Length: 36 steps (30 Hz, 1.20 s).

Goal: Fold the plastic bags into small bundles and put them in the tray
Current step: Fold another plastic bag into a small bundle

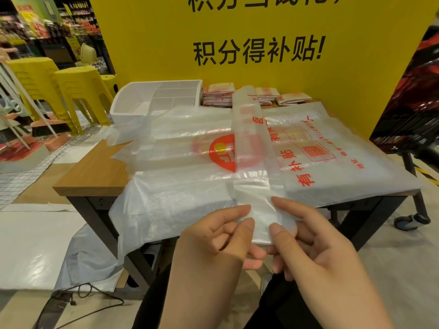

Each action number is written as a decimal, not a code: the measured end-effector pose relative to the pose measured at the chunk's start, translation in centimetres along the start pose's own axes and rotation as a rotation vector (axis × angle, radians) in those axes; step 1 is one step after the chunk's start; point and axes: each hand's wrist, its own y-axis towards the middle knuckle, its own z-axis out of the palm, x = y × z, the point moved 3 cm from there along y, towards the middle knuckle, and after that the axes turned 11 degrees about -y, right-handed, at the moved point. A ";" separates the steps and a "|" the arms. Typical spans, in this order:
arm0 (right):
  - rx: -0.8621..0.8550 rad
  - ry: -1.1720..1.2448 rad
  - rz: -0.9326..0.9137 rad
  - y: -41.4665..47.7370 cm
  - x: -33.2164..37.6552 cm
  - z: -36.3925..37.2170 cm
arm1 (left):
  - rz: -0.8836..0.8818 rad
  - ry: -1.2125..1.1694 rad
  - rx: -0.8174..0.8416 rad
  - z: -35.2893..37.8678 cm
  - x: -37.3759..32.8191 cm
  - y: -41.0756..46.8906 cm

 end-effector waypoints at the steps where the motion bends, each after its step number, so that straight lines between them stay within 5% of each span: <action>1: 0.001 0.059 0.016 0.1 0.0 0.0 | 0.013 0.021 0.022 -0.2 0.1 0.4; 4: -0.008 0.186 0.062 0.0 0.4 -0.3 | 0.104 0.170 0.142 -1.5 0.2 0.6; 8: -0.008 0.294 0.090 -0.5 1.2 -0.6 | 0.605 0.783 0.194 -3.0 -1.7 0.1; 10: 0.009 0.319 0.101 -0.8 1.5 -0.5 | 0.694 0.955 0.171 -2.7 -1.8 0.8; 16: 0.062 0.376 0.106 -1.7 1.6 -0.2 | 0.830 0.901 0.085 -2.2 -0.5 2.9; 21: 0.323 0.336 0.020 -2.0 1.0 -1.2 | 0.868 0.912 0.116 -2.4 -0.5 3.2; 24: 0.338 -0.039 -0.113 -1.5 0.9 -3.2 | 0.861 0.916 0.147 -3.0 -0.8 3.1; 26: 0.133 -0.611 -0.359 -0.3 1.1 -4.8 | 0.854 0.893 0.160 -3.1 -1.0 3.0; 28: -0.010 -0.927 -0.581 0.9 1.6 -4.6 | 0.852 0.885 0.175 -2.9 -1.2 2.8; 36: -0.220 -0.911 -0.695 2.8 2.5 -3.1 | 0.881 0.921 0.207 -2.9 -1.4 2.8</action>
